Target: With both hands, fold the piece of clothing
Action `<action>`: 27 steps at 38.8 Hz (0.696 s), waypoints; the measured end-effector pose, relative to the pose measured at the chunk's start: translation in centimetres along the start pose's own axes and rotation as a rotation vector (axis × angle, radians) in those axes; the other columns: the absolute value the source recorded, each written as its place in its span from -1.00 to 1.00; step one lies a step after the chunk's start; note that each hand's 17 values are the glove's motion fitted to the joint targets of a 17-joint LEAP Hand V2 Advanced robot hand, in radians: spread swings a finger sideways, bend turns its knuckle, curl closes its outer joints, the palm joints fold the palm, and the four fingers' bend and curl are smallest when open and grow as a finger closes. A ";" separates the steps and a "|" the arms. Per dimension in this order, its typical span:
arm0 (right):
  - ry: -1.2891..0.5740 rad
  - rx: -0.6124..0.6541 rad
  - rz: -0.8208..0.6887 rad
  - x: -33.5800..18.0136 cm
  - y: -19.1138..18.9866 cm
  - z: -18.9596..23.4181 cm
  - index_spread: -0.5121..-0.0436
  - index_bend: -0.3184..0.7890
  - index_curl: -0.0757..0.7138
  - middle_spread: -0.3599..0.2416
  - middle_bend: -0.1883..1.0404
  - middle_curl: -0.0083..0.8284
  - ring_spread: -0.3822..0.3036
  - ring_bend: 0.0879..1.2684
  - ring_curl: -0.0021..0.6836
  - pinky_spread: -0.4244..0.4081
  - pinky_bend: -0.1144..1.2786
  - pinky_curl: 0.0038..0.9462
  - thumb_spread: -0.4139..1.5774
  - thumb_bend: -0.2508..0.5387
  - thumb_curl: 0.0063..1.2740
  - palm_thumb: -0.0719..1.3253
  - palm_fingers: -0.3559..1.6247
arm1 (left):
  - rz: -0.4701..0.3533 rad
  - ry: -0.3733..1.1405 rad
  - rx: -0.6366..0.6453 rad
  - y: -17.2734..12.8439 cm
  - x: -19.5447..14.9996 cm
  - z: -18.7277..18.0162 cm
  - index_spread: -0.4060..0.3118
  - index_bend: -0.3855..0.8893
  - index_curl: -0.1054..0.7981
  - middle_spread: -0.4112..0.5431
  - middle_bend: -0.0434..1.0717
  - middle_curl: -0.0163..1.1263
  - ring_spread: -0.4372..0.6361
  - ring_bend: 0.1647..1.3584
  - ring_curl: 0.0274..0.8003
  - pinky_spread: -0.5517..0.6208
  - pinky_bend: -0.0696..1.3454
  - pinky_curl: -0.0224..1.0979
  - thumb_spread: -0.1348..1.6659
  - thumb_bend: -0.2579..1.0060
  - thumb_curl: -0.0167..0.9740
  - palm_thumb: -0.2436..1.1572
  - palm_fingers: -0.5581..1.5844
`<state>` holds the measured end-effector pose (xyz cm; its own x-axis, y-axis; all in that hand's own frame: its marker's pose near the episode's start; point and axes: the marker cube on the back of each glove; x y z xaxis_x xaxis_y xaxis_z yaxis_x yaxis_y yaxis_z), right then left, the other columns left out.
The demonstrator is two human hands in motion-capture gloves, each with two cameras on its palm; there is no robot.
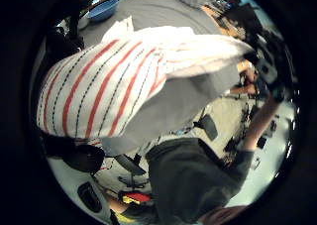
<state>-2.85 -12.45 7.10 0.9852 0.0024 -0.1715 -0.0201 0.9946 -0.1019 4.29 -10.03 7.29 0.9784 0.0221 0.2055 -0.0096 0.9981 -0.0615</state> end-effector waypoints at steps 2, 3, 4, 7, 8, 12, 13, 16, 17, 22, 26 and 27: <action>0.004 -0.032 0.041 0.2 -2.7 0.7 0.17 -0.14 0.23 -0.35 -0.26 0.25 -0.57 -0.16 0.38 -0.69 -0.01 -0.09 -0.08 -0.44 0.10 0.65 0.63 | -0.040 0.004 -0.040 -2.5 0.0 0.2 -0.68 -0.14 0.17 -0.85 -0.29 -0.02 -0.89 -0.26 0.11 -0.74 -0.05 -0.10 0.68 -0.46 -0.49 0.12 0.68; 0.000 -0.056 0.060 0.1 -3.9 1.2 0.17 -0.14 0.23 -0.35 -0.26 0.25 -0.57 -0.16 0.38 -0.69 -0.01 -0.09 -0.09 -0.44 0.10 0.65 0.63 | -0.062 0.009 -0.062 -3.3 0.0 0.2 -0.68 -0.14 0.17 -0.85 -0.28 -0.02 -0.89 -0.26 0.11 -0.74 -0.05 -0.10 0.68 -0.47 -0.49 0.12 0.68; -0.007 -0.083 0.079 -0.2 -4.6 1.6 0.17 -0.14 0.23 -0.35 -0.26 0.25 -0.57 -0.16 0.38 -0.69 -0.01 -0.09 -0.09 -0.44 0.10 0.64 0.63 | -0.090 0.014 -0.085 -4.0 0.1 0.3 -0.68 -0.14 0.18 -0.85 -0.28 -0.02 -0.89 -0.27 0.11 -0.74 -0.05 -0.10 0.68 -0.47 -0.50 0.12 0.68; -0.035 -0.143 0.152 -1.4 -4.3 2.0 0.17 -0.14 0.23 -0.35 -0.26 0.25 -0.57 -0.16 0.38 -0.69 -0.01 -0.09 -0.09 -0.44 0.11 0.64 0.63 | -0.205 0.015 -0.118 -6.3 -0.3 1.5 -0.69 -0.12 0.19 -0.84 -0.27 -0.01 -0.87 -0.30 0.10 -0.73 -0.07 -0.11 0.68 -0.48 -0.50 0.13 0.66; -0.047 -0.145 0.176 -1.6 -4.2 2.3 0.17 -0.14 0.23 -0.35 -0.26 0.25 -0.57 -0.15 0.38 -0.69 -0.01 -0.09 -0.09 -0.43 0.11 0.65 0.63 | -0.237 0.015 -0.113 -7.2 -0.5 2.2 -0.69 -0.11 0.20 -0.84 -0.28 -0.02 -0.87 -0.31 0.10 -0.72 -0.09 -0.11 0.68 -0.49 -0.50 0.13 0.65; -0.102 -0.062 0.234 -1.6 -5.3 3.6 0.17 -0.14 0.24 -0.36 -0.24 0.26 -0.55 -0.14 0.39 -0.67 -0.04 -0.09 -0.09 -0.42 0.12 0.66 0.60 | -0.251 0.038 0.011 -9.8 -1.0 3.4 -0.59 -0.24 0.15 -0.77 -0.47 -0.06 -0.82 -0.37 0.07 -0.67 -0.14 -0.13 0.65 -0.51 -0.51 0.13 0.41; -0.117 -0.019 0.237 -1.5 -5.6 3.7 0.16 -0.17 0.23 -0.36 -0.24 0.26 -0.55 -0.14 0.39 -0.66 -0.04 -0.09 -0.07 -0.41 0.12 0.66 0.58 | -0.245 0.050 0.070 -10.3 -1.0 3.3 -0.57 -0.24 0.14 -0.76 -0.49 -0.05 -0.81 -0.36 0.09 -0.65 -0.14 -0.12 0.65 -0.52 -0.51 0.13 0.38; -0.162 0.124 0.216 -1.1 -6.5 3.7 0.16 -0.29 0.15 -0.33 -0.27 0.24 -0.53 -0.13 0.40 -0.62 -0.04 -0.09 -0.01 -0.39 0.11 0.69 0.46 | -0.218 0.099 0.204 -10.4 -0.8 2.7 -0.44 -0.22 0.13 -0.64 -0.68 -0.07 -0.68 -0.40 0.12 -0.55 -0.15 -0.10 0.63 -0.58 -0.53 0.06 0.14; -0.169 0.136 0.218 -0.6 -6.7 4.0 0.16 -0.30 0.13 -0.33 -0.28 0.24 -0.53 -0.14 0.39 -0.61 -0.04 -0.10 0.00 -0.39 0.11 0.68 0.45 | -0.198 0.125 0.226 -10.0 -0.6 2.4 -0.42 -0.20 0.12 -0.62 -0.69 -0.09 -0.66 -0.40 0.11 -0.52 -0.19 -0.12 0.62 -0.59 -0.53 0.04 0.12; -0.157 -0.018 0.324 2.6 -8.5 8.6 0.15 -0.29 0.06 -0.29 -0.29 0.24 -0.51 -0.17 0.38 -0.57 -0.07 -0.11 0.06 -0.41 0.10 0.69 0.44 | -0.146 0.161 0.147 -5.6 -0.5 2.6 -0.35 -0.17 0.09 -0.52 -0.73 -0.22 -0.57 -0.44 0.00 -0.43 -0.22 -0.19 0.60 -0.63 -0.55 -0.02 0.11; -0.164 -0.195 0.427 1.5 -1.6 7.9 0.15 -0.37 -0.04 -0.22 -0.34 0.21 -0.45 -0.21 0.36 -0.50 -0.01 -0.09 0.17 -0.48 0.06 0.57 0.37 | -0.076 0.268 -0.026 -2.6 1.0 5.5 -0.33 -0.15 0.08 -0.47 -0.75 -0.28 -0.52 -0.44 -0.03 -0.40 -0.21 -0.21 0.61 -0.64 -0.58 -0.09 0.11; -0.171 -0.218 0.458 1.3 -0.2 8.1 0.16 -0.40 -0.06 -0.20 -0.34 0.21 -0.43 -0.21 0.37 -0.48 0.00 -0.08 0.21 -0.50 0.05 0.52 0.34 | -0.072 0.292 -0.064 -2.1 1.4 6.5 -0.33 -0.16 0.07 -0.46 -0.74 -0.30 -0.52 -0.44 -0.03 -0.40 -0.21 -0.21 0.61 -0.63 -0.58 -0.10 0.11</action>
<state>-0.22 -11.78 14.81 0.8805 0.4663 -0.0859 -0.4717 0.8430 -0.2587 4.30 -11.75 14.09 0.9942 -0.0750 -0.0770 0.0655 0.9906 -0.1198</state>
